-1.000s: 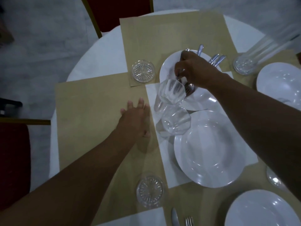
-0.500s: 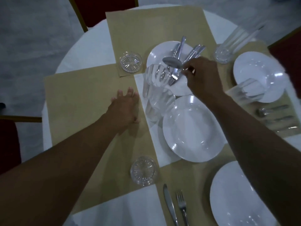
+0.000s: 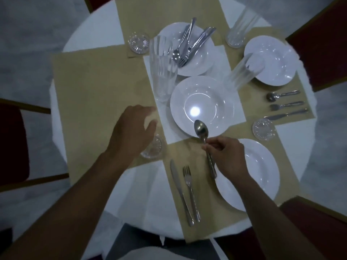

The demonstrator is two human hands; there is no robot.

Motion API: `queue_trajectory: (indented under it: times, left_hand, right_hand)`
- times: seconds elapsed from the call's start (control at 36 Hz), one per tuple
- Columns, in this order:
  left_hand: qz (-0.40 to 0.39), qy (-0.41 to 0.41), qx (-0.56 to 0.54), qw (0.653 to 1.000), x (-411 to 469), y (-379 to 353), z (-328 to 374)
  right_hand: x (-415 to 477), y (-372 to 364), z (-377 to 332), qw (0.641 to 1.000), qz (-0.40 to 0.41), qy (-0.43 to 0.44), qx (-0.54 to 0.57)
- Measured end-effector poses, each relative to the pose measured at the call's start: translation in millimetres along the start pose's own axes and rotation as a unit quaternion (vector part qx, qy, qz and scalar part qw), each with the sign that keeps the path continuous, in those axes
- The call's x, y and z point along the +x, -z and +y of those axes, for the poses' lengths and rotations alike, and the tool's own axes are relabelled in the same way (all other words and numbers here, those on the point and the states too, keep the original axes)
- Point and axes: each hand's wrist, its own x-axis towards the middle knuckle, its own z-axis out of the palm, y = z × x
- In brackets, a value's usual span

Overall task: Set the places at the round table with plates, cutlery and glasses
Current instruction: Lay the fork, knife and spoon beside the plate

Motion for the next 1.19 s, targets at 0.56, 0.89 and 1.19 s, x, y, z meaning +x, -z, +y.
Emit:
queue_trajectory:
  times: [0.56, 0.89, 1.19]
  left_hand:
    - [-0.273, 0.068, 0.1, 0.954, -194, -105, 30]
    - [-0.279, 0.083, 0.111, 0.95, -192, -112, 29]
    - [-0.282, 0.088, 0.118, 0.948, -190, -116, 26]
  right_hand:
    - [-94, -15, 56, 0.994, -0.081, -0.023, -0.067]
    - [-100, -30, 55, 0.989, -0.079, -0.02, -0.12]
    - [-100, -29, 49, 0.96, -0.107, -0.014, -0.26]
